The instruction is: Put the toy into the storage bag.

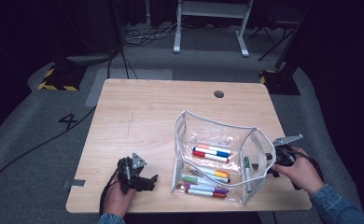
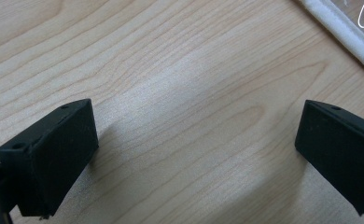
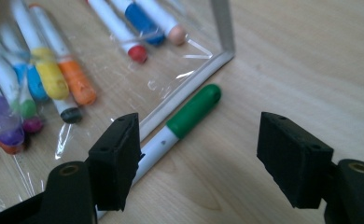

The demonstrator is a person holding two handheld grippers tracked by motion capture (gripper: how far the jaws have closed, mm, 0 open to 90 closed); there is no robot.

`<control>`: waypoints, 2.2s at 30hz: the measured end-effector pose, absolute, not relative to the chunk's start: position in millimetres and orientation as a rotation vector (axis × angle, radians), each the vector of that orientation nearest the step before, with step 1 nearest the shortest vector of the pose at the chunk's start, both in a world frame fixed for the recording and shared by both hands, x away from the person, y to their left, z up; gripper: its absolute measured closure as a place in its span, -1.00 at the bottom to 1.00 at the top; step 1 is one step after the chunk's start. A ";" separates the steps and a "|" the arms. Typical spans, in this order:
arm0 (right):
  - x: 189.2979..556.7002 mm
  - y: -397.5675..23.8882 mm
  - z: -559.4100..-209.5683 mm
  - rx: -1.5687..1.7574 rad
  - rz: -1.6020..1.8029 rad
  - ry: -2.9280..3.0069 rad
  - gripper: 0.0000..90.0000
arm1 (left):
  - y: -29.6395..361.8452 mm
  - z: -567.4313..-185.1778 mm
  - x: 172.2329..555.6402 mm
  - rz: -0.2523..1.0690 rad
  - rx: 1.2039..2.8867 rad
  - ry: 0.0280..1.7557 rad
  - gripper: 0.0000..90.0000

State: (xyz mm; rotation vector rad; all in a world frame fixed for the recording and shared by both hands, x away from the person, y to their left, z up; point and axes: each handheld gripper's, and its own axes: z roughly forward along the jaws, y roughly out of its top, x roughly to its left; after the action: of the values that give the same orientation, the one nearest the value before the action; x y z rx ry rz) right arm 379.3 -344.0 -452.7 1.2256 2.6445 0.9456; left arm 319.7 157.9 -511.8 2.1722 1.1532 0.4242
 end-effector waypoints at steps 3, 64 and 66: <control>376.0 -338.6 -466.9 1.241 0.953 2.661 -0.32 | 158.1 -511.7 319.8 0.426 2.174 1.152 -1.00; 375.3 -349.2 -280.6 1.085 1.054 2.590 0.71 | 158.0 -511.8 319.8 0.425 2.172 1.153 -1.00; 374.4 -342.9 -272.4 1.045 1.053 2.602 0.71 | 158.0 -511.7 319.8 0.425 2.173 1.152 -1.00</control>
State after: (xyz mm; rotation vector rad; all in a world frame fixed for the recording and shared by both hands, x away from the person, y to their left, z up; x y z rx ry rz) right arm 374.4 -342.9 -272.4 1.0454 2.6024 1.0528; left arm 319.8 158.0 -511.7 2.1729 1.1525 0.4254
